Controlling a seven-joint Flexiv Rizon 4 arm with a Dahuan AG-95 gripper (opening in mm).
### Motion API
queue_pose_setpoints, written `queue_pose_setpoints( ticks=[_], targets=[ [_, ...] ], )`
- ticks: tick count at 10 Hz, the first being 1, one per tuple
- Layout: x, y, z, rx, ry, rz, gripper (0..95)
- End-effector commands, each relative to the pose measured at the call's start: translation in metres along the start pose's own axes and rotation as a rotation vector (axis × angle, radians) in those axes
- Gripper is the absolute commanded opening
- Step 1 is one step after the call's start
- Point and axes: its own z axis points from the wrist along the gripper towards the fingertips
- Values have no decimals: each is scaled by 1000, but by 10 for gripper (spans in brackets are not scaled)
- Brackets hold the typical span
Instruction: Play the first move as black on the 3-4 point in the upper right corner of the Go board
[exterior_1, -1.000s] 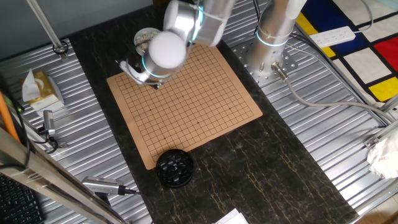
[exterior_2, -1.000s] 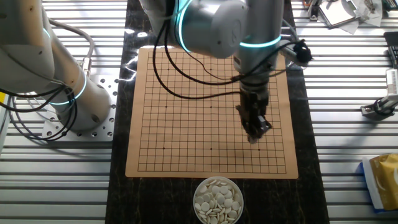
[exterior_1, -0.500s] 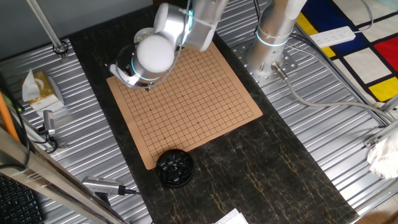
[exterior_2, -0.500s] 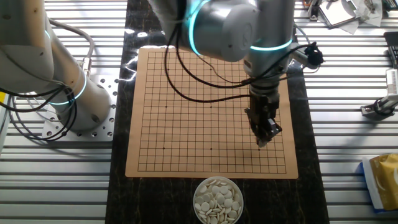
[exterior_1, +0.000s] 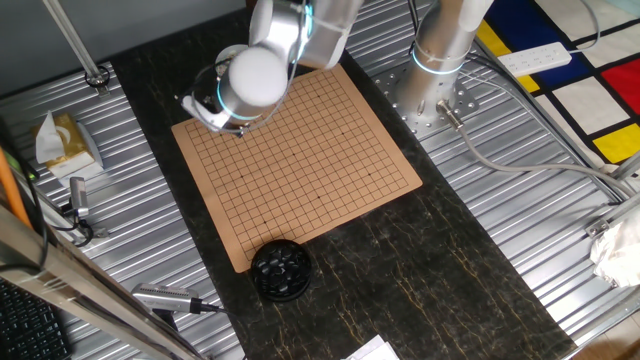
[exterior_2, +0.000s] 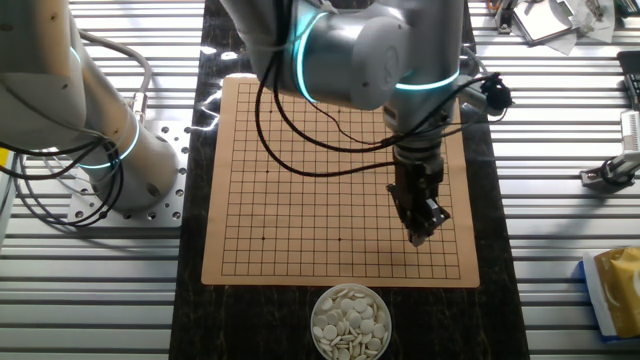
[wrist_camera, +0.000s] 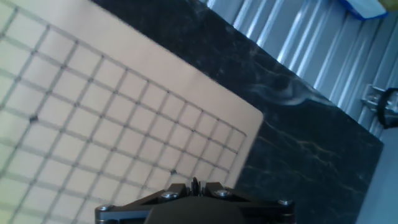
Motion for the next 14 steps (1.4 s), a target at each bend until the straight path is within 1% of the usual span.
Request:
queue_pose_setpoints(
  ticks=[1,3,8,11,14],
  targets=[
    [-5,1,6,5,-1,-10,0],
    [-6,1,8,3,0,8,0],
    [-7,1,8,-3,6,24,0],
    [-9,1,14,-1,7,30,0],
    [-6,0,17,0,10,27,0]
  ],
)
